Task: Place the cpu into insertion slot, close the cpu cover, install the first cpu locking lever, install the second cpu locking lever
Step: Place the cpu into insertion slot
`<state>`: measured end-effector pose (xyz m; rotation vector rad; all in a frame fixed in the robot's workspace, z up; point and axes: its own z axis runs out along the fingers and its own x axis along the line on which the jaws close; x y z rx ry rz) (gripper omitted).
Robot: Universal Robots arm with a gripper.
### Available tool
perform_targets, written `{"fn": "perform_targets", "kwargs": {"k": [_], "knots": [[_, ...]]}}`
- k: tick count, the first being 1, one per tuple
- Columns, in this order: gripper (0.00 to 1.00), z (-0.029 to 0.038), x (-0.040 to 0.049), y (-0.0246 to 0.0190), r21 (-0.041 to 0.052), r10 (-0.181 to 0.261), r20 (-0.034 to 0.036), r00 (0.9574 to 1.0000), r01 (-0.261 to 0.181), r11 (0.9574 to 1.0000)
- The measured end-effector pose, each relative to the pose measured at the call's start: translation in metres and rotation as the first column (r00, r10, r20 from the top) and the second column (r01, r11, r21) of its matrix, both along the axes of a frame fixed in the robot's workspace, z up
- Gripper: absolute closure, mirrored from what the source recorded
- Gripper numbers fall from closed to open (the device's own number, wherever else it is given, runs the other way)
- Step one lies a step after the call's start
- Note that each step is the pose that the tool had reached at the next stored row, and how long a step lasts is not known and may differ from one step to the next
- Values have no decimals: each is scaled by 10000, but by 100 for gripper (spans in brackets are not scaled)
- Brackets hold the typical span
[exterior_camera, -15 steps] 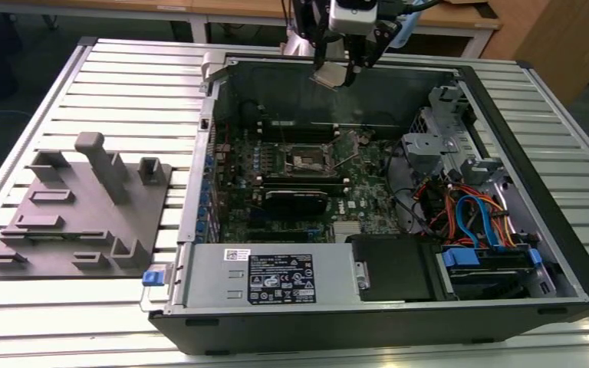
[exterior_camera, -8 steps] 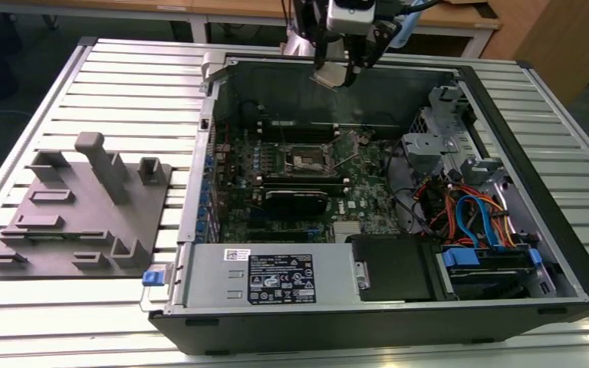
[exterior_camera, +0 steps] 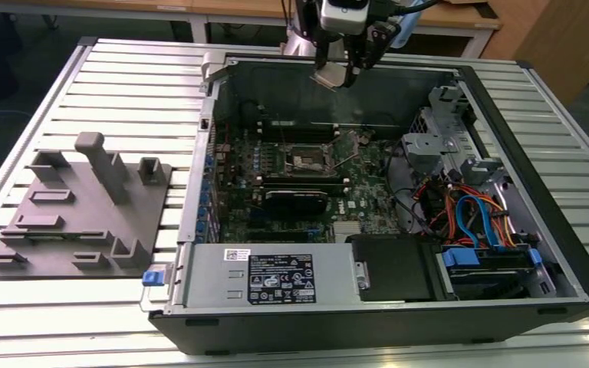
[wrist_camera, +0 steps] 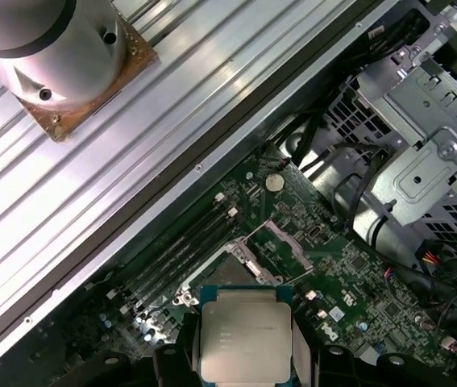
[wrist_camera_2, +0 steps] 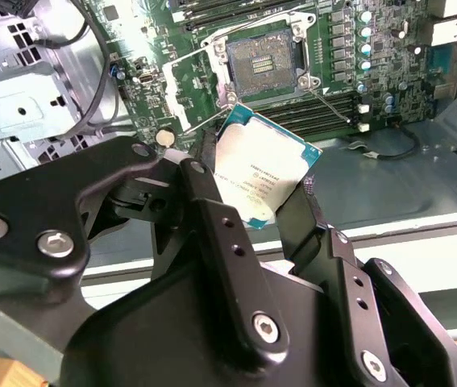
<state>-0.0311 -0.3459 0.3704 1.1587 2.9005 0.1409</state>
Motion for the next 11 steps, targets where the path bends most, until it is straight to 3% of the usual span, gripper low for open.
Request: {"fn": "perform_targets", "kwargs": {"k": [11], "knots": [[46,0,0,0,-1,-25,1,10000,25,10000]]}}
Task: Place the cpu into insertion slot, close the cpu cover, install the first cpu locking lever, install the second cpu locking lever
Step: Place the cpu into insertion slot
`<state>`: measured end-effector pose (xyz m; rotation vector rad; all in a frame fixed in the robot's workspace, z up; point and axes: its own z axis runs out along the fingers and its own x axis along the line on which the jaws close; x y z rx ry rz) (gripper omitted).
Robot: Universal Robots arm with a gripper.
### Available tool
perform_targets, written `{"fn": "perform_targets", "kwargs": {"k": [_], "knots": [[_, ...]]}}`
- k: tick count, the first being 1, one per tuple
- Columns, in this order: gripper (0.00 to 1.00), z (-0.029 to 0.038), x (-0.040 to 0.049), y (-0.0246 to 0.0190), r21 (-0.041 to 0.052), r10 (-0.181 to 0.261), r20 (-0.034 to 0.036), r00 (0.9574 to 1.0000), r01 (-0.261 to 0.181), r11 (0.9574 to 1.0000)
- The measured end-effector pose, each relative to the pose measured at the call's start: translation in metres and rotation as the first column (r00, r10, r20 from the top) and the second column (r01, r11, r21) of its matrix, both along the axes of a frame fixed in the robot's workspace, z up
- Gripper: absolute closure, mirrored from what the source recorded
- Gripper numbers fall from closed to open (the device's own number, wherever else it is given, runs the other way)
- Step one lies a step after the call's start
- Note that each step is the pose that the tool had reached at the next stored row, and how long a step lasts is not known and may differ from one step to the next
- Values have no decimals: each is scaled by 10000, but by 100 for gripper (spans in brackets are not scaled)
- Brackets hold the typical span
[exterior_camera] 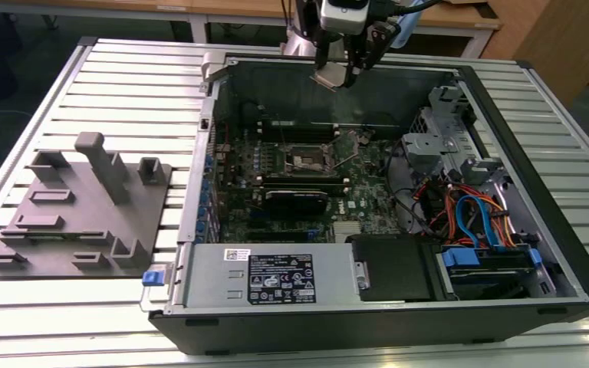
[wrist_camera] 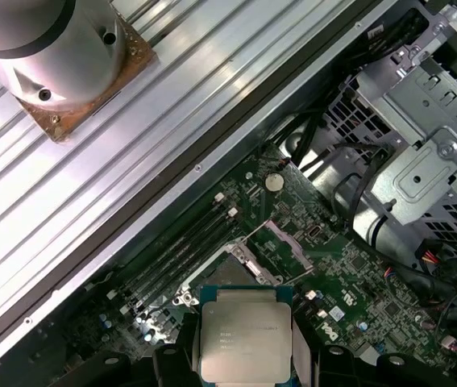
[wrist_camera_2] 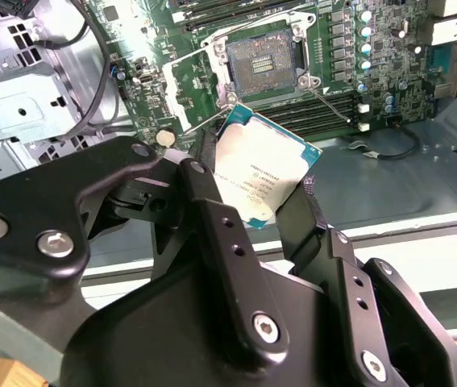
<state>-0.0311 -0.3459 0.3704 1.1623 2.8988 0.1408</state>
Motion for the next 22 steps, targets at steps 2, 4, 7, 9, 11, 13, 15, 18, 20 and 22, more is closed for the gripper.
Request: {"fn": "perform_targets", "kwargs": {"k": [2,4,7,9,11,13,15,18,20,22], "knots": [[46,0,0,0,1,-78,1,10000,78,10000],[46,0,0,0,0,-289,0,9996,289,9996],[46,-2,0,0,1,-770,0,9970,770,9970],[46,-2,0,0,0,-952,-1,9955,952,9955],[46,-2,0,0,0,-964,0,9953,964,9953],[46,-2,0,0,0,-969,0,9953,969,9953],[46,-2,0,0,0,-969,0,9953,969,9953],[46,-2,0,0,1,-970,0,9953,970,9953],[46,-2,0,0,0,-974,0,9952,974,9952],[46,-2,0,0,0,-993,0,9951,993,9951]]}}
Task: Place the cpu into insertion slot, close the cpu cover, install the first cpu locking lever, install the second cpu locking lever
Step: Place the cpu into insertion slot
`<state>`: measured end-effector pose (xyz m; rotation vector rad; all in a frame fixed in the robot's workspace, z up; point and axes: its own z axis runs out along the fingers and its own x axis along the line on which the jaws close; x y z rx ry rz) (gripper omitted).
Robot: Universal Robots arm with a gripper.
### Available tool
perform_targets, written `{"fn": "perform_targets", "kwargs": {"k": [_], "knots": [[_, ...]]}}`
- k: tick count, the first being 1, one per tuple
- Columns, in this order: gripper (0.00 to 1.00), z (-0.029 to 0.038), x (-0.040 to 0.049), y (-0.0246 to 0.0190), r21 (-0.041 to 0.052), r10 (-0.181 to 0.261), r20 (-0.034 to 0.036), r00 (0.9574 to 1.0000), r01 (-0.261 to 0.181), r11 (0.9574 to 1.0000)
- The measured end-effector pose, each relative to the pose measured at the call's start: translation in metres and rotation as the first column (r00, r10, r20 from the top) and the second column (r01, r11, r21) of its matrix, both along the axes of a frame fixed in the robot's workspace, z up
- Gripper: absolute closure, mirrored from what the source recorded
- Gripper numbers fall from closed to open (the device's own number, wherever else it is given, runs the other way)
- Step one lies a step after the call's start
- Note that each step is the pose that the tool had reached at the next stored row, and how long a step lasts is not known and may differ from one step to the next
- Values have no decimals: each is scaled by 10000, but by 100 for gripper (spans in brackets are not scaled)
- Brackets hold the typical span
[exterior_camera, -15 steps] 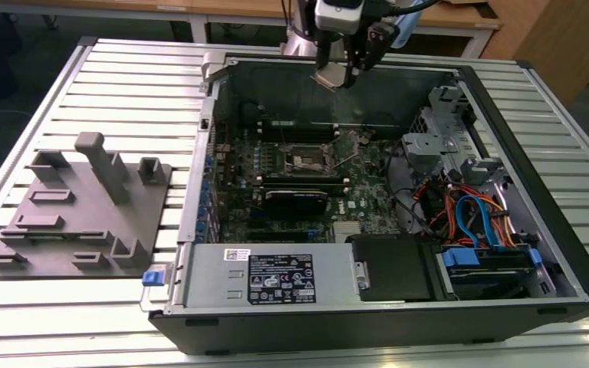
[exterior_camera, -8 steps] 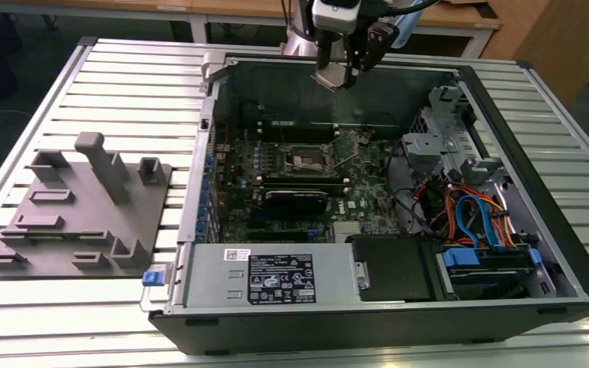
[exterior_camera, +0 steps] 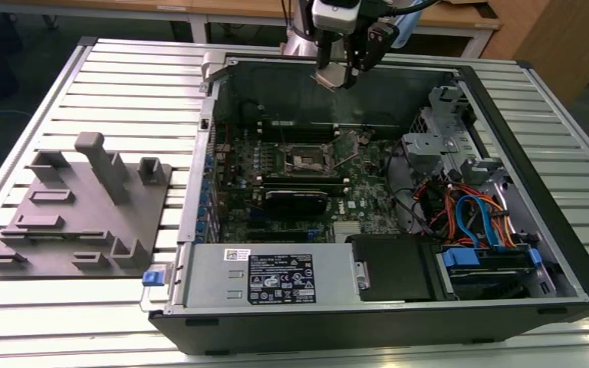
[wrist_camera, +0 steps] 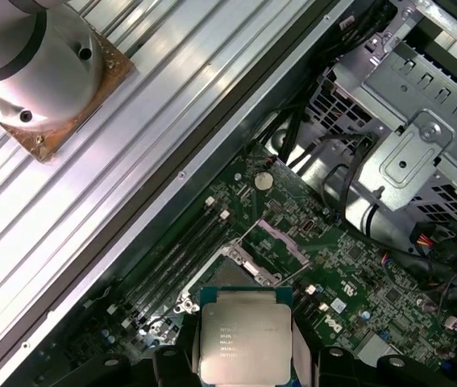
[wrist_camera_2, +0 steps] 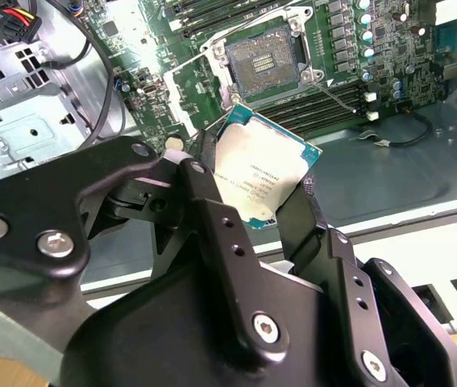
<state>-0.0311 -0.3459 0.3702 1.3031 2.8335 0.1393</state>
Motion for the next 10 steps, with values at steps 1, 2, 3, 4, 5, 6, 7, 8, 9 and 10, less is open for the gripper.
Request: {"fn": "perform_targets", "kwargs": {"k": [1,2,3,4,5,6,7,8,9,10], "knots": [[46,0,0,0,0,-25,0,10000,25,10000],[46,0,0,0,0,-61,0,10000,61,10000],[46,0,0,0,0,-117,0,9999,117,9999],[46,-1,0,0,0,-206,0,9998,206,9998],[46,-1,0,0,1,-303,0,9995,303,9995],[46,-1,0,0,0,-353,-1,9994,353,9994],[46,-2,0,0,0,-378,-1,9993,378,9993],[46,-2,0,0,0,-399,0,9992,399,9992],[46,-2,0,0,0,-422,0,9991,422,9991],[46,-3,0,0,0,-458,0,9989,458,9989]]}}
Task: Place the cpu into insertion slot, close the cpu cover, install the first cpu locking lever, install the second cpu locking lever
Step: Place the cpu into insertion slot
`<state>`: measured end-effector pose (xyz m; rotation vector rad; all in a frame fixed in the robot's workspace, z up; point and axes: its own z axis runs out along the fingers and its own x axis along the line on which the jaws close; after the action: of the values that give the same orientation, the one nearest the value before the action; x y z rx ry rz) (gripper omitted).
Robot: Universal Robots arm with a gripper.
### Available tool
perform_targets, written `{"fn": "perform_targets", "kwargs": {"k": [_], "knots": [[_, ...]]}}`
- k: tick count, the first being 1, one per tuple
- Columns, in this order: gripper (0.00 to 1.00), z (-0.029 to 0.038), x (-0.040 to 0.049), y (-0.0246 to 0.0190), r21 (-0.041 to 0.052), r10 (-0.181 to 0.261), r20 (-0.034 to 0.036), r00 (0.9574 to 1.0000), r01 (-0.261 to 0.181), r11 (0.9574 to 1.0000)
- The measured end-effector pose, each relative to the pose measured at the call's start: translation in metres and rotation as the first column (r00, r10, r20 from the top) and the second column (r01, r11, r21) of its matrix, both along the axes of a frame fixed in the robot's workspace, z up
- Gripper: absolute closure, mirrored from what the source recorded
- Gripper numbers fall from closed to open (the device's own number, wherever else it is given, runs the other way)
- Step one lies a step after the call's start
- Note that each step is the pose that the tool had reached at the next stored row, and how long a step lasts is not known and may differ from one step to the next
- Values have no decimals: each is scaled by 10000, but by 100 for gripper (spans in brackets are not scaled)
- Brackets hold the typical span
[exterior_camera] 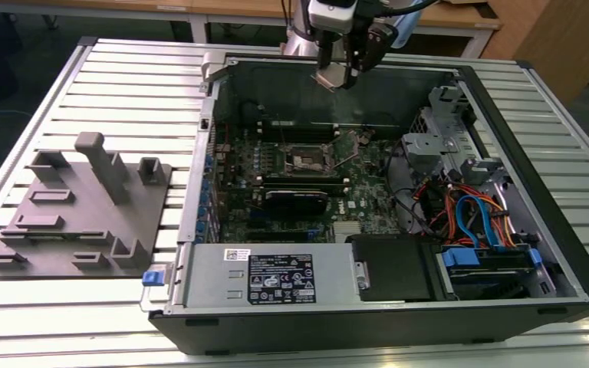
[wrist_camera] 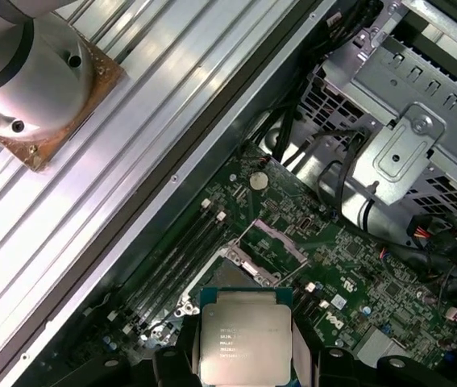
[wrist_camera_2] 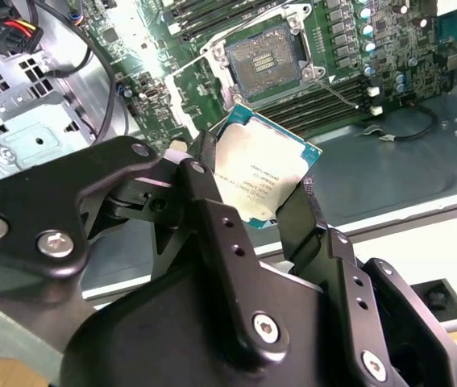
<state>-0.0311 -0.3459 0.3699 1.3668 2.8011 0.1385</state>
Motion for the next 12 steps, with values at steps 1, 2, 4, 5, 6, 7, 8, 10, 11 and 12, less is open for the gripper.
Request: {"fn": "perform_targets", "kwargs": {"k": [1,2,4,5,6,7,8,10,11,12], "knots": [[46,-1,0,0,0,-72,0,10000,72,10000],[46,-2,0,1,0,-181,0,9998,181,9998],[46,-3,0,2,0,-465,0,9989,465,9989],[46,-4,0,2,0,-615,0,9981,615,9981],[46,-5,0,2,1,-770,0,9970,770,9970],[46,-7,0,2,2,-938,0,9956,938,9956],[46,-9,0,2,0,-1116,0,9938,1116,9938],[46,-13,0,2,0,-1464,0,9892,1464,9892],[46,-16,0,2,0,-1643,0,9864,1643,9864],[46,-19,0,2,0,-1819,0,9833,1819,9833]]}}
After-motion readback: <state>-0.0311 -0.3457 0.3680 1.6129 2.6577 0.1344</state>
